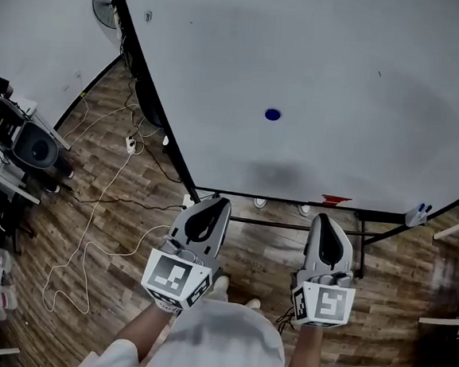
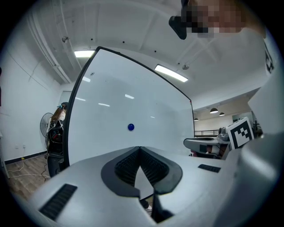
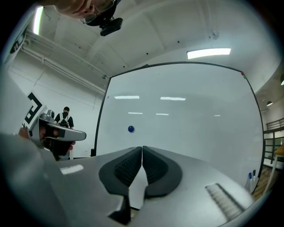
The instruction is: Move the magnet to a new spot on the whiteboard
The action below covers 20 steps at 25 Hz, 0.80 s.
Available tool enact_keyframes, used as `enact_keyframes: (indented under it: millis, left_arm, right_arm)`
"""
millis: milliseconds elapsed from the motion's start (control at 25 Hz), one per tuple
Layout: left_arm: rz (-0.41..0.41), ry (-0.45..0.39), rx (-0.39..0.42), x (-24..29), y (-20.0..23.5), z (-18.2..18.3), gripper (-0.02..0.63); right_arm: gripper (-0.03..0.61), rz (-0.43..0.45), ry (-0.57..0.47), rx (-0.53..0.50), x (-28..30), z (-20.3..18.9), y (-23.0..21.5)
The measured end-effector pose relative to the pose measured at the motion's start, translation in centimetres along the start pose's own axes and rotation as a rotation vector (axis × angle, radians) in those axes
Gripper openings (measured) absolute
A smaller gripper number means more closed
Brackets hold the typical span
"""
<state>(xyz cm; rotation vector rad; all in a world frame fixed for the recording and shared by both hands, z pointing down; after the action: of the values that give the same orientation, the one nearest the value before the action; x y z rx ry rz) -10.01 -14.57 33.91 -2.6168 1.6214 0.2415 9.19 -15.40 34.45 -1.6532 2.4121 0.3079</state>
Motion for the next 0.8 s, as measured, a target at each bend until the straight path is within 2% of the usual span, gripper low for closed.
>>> enact_keyframes:
  millis: [800]
  left_arm:
    - [0.004,0.005,-0.011,-0.9,-0.5,-0.3,0.006]
  right_arm:
    - [0.011,0.027,0.009,0.009,-0.3,0.2,0.7]
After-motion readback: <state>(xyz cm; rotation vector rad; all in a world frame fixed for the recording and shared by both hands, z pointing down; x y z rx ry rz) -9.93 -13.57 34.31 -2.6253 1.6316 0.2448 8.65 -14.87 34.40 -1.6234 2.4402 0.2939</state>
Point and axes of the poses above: the fingertips, and each gripper's own axes: x forward along the fingers, y to its left, z out of its top, the point moved 2 cm from there along -x, backward along the fingers, and after that the axes turned 11 degrees about -y, right-handed, at the moved point
